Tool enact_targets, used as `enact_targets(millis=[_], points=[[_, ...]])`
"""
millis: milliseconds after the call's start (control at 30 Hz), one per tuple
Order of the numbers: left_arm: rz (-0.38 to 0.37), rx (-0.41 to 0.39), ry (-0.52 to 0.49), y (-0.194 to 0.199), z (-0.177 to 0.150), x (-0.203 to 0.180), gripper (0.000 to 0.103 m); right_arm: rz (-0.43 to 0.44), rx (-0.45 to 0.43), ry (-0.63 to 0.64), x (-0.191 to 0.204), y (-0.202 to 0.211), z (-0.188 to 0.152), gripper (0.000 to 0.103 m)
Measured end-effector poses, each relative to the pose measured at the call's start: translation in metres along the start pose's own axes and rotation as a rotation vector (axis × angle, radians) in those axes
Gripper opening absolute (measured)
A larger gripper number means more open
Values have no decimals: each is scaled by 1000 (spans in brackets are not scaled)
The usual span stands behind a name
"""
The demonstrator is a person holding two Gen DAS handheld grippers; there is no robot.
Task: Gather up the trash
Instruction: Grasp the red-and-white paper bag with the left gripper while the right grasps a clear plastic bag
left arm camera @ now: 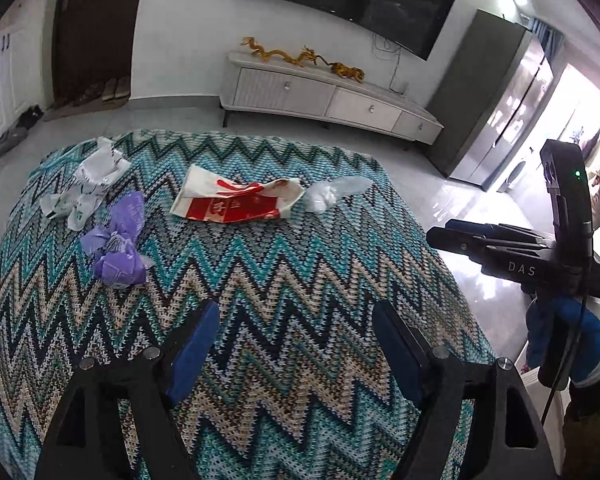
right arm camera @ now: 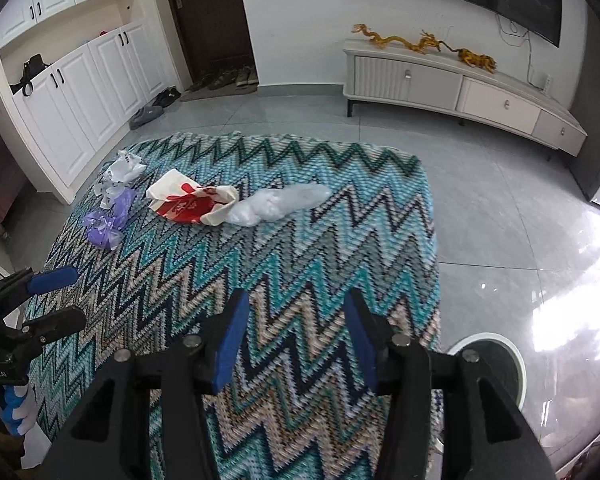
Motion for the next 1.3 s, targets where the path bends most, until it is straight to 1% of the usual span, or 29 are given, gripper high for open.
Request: enact_targets(millis=[133,267,367,467,500,533,633,767,833,900,967,1033,1100,1200,1267,1300], points=[[-20,56,97,-22,8,16,79,38,31,-4,8,-31,11,49],[-59,122,253,-50,23,30,84,70,38,-44,3,-56,26,49],[-58,163,355,-72,39,36,85,57,44,-78,-10,-73,38,49],[-49,214,452,-97,53,39,87,70,46,-115,-21,-85,48,52],[-51,234,488,-105,56,39,87,76,48,-131,-25,-90,51,56],[-52,250,518,-112,59,38,87,79,45,-143,-29,-94,53,57],[-44,283,589,-131,66,36,87,114,34,-183,-38,-103,58,57],[-71,360,691,-159,64,30,87,142,34,-205,-44,-115,61,57],[-50,350,705,-163,67,26,87,159,28,-210,-45,-120,62,57],[-56,357,724,-171,72,22,87,172,22,-214,-44,-124,63,57],[-46,368,746,-179,76,19,86,178,19,-209,-44,-129,64,57],[-18,367,749,-186,83,15,85,180,10,-200,-43,-130,64,57],[16,357,728,-192,92,9,85,183,3,-191,-44,-131,64,57],[48,343,692,-199,100,3,72,182,-5,-172,-44,-131,65,56],[70,323,662,-202,105,-1,61,191,-12,-169,-43,-132,63,49],[76,322,646,-205,107,-2,52,204,-16,-170,-43,-132,63,42]])
Point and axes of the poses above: each gripper's, at about its wrist camera, not at the fingertips, and y roughly against the way its jaws point, x to its left, z to its top, the point moved 4 cm from there along -y, roughly the way its jaws point, and after that the axes turned 15 degrees about z, right-handed, at the moved point
